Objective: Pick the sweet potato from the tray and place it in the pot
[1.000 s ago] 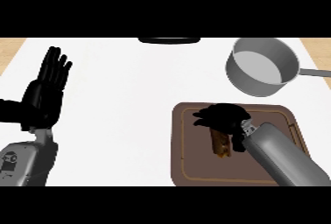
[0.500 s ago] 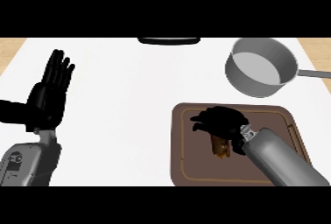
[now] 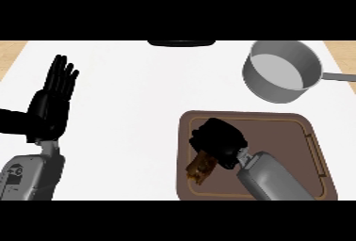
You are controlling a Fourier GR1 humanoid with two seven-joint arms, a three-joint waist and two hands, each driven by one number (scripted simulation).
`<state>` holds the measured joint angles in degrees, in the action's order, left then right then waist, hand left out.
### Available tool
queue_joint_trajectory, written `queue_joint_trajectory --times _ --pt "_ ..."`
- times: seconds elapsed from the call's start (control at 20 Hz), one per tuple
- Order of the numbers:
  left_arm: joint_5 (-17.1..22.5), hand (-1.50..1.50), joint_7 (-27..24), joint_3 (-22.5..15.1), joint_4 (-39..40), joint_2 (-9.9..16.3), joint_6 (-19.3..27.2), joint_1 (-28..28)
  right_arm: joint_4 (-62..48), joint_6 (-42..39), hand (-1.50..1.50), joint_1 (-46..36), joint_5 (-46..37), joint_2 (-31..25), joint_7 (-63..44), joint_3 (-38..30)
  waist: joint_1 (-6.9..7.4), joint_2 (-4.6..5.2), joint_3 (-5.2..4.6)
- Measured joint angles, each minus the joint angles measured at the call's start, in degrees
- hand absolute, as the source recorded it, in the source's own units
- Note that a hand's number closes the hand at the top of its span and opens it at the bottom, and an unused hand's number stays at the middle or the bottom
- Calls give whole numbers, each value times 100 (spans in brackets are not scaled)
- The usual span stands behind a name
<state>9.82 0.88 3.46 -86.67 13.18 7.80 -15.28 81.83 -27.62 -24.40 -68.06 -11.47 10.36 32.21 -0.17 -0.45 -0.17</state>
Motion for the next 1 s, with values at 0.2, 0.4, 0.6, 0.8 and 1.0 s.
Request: queue_joint_trajectory --times 0.2,0.4,0.6,0.8,1.0 --pt "21 0 8 38 3 43 -34 -15 410 749 150 292 306 708 -1262 -85 27 10 16" --pt "32 0 49 81 18 85 -46 -45 1016 1538 150 371 334 979 -2529 -36 6 1 17" --pt "40 0 55 111 18 96 -58 -38 1563 2045 150 254 -2 1082 -3628 -58 -8 4 15" --pt "9 0 92 98 -47 53 -5 -16 2076 2346 150 41 -385 1108 -4205 -443 -21 12 16" --pt "-22 0 98 76 -104 35 -15 17 2611 2375 150 -78 -534 896 -4396 -1037 -27 22 17"
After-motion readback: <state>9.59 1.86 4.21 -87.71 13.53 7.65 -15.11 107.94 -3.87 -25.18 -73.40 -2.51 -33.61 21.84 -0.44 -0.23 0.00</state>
